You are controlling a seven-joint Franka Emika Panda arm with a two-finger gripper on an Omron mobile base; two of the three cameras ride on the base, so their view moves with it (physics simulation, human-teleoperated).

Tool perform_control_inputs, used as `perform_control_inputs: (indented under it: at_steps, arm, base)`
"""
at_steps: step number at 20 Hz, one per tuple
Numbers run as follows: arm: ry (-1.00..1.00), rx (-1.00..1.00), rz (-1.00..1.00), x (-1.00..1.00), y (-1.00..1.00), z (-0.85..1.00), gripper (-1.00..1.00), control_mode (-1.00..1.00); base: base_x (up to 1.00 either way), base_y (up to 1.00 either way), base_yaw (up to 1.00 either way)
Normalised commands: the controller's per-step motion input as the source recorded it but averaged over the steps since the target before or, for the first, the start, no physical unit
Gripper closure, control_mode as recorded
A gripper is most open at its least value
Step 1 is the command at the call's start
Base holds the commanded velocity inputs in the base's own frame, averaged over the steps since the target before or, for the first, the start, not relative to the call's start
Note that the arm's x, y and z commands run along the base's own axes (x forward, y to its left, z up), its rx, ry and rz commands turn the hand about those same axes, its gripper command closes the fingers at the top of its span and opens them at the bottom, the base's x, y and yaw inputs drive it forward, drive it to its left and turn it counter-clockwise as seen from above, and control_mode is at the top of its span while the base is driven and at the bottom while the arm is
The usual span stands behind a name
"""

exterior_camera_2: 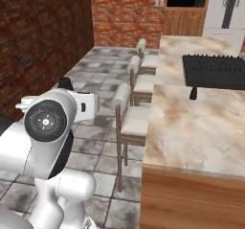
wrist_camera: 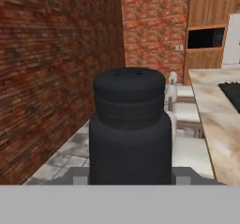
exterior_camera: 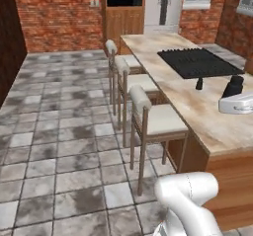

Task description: The dining table condiment station is running low on shaker. Refill the condiment station by opening the cabinet and taking the shaker from the cabinet and placing it on the dining table.

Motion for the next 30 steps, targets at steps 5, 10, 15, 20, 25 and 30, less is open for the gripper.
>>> perform_control_inputs:
  at_steps: [5,10,15,20,25,30]
  arm:
    - [0.0,0.0,0.0,0.0,0.0,0.0,1.0,1.0]
    - [0.0,0.0,0.0,0.0,0.0,0.0,1.0,1.0]
    - [0.0,0.0,0.0,0.0,0.0,0.0,1.0,1.0]
    - [0.0,0.0,0.0,0.0,0.0,0.0,1.0,1.0]
    - [0.0,0.0,0.0,0.0,0.0,0.0,1.0,1.0]
    - [0.0,0.0,0.0,0.0,0.0,0.0,1.0,1.0]
  base:
    - [0.87,0.99,-0.59]
    - [0.51,0.77,-0.67]
    - [0.25,0.29,-0.62]
    - [0.64,0.28,-0.5]
    - [0.99,0.65,-0.41]
    - [0.66,0.22,-0.28]
